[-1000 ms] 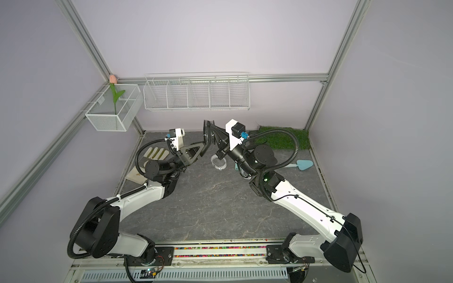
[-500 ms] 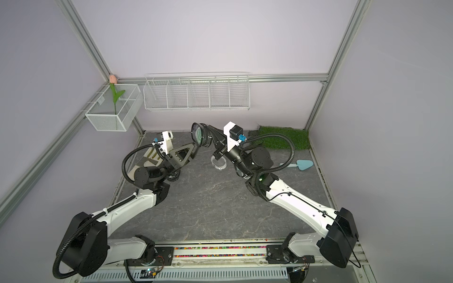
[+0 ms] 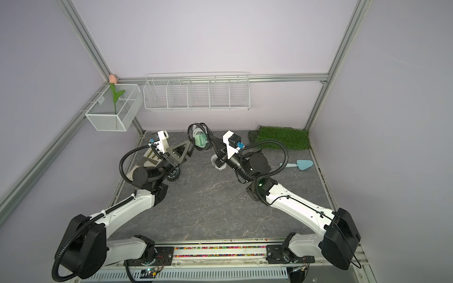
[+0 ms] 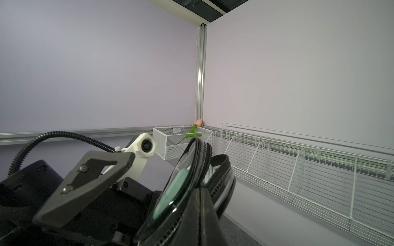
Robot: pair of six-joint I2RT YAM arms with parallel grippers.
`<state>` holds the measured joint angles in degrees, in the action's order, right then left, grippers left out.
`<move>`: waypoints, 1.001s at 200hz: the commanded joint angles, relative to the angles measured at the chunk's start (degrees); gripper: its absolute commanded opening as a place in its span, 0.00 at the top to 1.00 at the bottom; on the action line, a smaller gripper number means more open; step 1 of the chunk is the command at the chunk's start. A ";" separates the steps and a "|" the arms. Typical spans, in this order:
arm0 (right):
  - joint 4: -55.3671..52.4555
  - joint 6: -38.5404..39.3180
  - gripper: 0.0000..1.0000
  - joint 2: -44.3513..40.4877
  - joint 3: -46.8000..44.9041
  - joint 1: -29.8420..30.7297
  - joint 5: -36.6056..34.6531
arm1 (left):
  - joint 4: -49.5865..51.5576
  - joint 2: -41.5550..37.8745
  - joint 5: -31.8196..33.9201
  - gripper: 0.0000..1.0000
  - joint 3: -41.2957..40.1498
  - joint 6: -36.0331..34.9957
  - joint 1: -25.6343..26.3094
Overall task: Pack away charging kits
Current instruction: Adjust the storage bag.
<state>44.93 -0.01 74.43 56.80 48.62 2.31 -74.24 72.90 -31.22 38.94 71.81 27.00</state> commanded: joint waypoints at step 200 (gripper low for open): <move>-35.21 19.17 0.94 -0.70 11.43 0.76 -8.80 | 50.30 -13.47 -9.16 0.97 13.78 -29.85 2.26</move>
<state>22.87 10.55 74.37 67.83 50.76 -4.91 -33.21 61.58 -28.62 49.87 49.19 26.63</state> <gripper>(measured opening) 0.065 0.143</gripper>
